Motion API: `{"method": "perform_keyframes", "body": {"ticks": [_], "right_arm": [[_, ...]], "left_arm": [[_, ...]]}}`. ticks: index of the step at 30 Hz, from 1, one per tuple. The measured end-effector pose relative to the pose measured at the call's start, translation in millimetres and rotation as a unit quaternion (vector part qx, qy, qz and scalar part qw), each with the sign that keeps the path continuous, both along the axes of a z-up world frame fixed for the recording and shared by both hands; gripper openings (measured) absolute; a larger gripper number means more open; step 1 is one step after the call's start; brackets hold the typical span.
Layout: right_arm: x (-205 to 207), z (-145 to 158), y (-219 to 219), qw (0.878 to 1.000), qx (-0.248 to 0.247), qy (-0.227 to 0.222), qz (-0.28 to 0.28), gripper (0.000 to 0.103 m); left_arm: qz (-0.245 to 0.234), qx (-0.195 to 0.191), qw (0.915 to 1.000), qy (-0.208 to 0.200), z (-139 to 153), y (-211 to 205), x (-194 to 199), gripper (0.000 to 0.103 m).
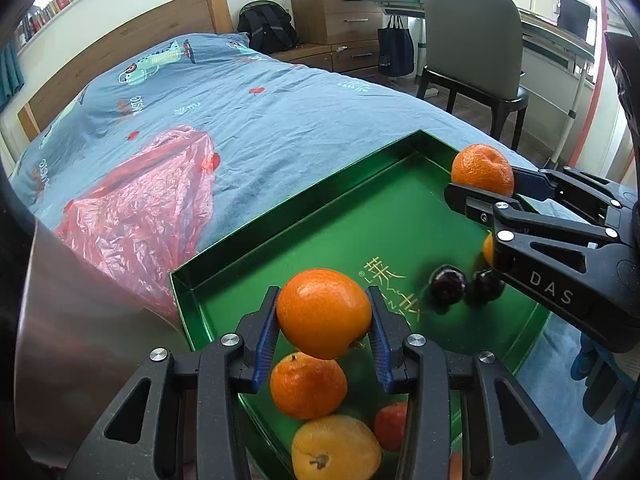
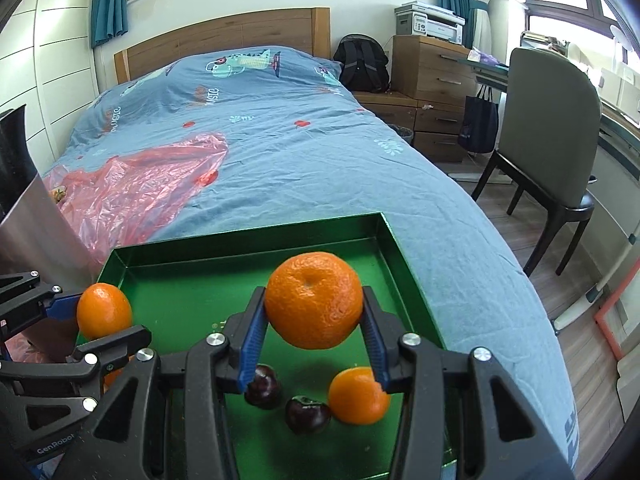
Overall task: Organize fruits
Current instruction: 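Lower both oranges into the green tray and open both tools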
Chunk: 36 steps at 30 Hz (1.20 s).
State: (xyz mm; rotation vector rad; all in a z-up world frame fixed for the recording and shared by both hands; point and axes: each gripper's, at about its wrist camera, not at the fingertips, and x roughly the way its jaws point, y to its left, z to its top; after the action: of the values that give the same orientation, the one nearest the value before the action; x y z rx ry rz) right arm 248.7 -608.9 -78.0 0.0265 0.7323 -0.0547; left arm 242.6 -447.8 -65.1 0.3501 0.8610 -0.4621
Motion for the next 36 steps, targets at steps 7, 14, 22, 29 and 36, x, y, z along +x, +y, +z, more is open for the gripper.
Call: {"method": "perform_keyframes", "body": {"ticks": [7,14,22,29,36], "right_arm": [[25,-19,-7,1.0,-0.006,0.019,0.0,0.048],[35,-35,-12,0.999,-0.011,0.045,-0.003,0.048],[44,-46,-9,0.996,-0.023,0.09,-0.002,0.048],[44,-47,-9,0.995,-0.027,0.099,-0.005,0.049],[41,-37,-10,0.996,-0.018,0.087,-0.012,0.098]], "left_arm": [[0.018,0.008,0.9997,0.017,-21,-7,25,0.036],[0.023,0.012,0.9988,0.042,-36,-12,35,0.036],[0.022,0.009,0.9965,0.08,-42,-13,41,0.036],[0.013,0.03,0.9974,0.065,-41,-18,38,0.036],[0.013,0.028,0.9977,0.061,-32,-14,34,0.037]]}}
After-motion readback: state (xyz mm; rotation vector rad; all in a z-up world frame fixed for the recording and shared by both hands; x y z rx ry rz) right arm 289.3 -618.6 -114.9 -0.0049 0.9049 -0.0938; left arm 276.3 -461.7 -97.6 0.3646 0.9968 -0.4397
